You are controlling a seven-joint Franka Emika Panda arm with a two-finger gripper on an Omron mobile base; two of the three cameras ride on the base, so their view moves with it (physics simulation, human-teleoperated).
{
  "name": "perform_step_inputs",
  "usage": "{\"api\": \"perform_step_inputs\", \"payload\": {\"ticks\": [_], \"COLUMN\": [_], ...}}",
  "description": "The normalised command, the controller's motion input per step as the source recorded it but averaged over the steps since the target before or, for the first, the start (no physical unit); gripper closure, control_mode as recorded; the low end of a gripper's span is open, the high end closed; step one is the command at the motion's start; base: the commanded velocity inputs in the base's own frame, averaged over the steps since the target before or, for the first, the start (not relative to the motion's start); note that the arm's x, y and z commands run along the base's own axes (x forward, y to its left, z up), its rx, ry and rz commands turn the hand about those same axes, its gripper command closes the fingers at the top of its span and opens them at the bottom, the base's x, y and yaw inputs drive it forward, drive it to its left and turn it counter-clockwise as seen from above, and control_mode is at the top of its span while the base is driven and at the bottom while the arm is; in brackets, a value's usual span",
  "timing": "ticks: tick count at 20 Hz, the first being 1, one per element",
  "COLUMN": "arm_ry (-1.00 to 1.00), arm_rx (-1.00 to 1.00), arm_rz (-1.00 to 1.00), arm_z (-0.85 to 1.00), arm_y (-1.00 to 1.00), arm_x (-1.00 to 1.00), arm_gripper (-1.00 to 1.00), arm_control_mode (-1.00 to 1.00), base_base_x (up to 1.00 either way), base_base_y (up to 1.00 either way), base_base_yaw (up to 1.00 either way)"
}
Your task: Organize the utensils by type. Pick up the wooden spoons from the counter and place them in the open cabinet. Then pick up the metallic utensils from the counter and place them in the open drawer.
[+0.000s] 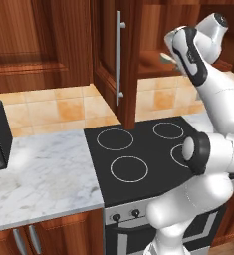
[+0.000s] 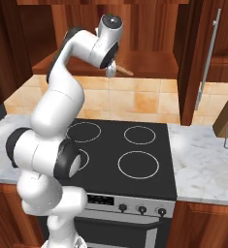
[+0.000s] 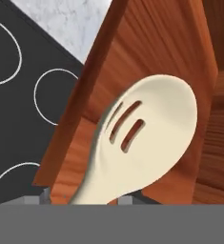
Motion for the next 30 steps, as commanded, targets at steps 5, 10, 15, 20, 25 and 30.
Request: {"api": "perform_step_inputs", "payload": {"ticks": [5,10,15,20,25,30], "arm_ry": [-0.15,-0.21,-0.20,-0.30,-0.19,-0.02], "arm_rx": [-0.29,-0.37,-0.17,-0.01,0.00,0.02], "arm_rz": [0.04,0.00,0.00,-0.01,-0.05,0.00], "arm_z": [0.34,0.35,-0.09,-0.26,-0.33,-0.20], "arm_y": [0.23,0.28,0.25,0.12,0.04,0.03], "arm_x": [0.05,0.01,0.01,-0.18,0.02,0.33], "arm_gripper": [1.00,1.00,1.00,1.00,1.00,1.00], "arm_control_mode": [-1.00,-1.00,-1.00,-1.00,-1.00,-1.00], "base_base_x": [0.00,0.00,0.00,0.00,0.00,0.00], "base_base_y": [0.00,0.00,0.00,0.00,0.00,0.00], "base_base_yaw": [0.00,0.00,0.00,0.00,0.00,0.00]}}
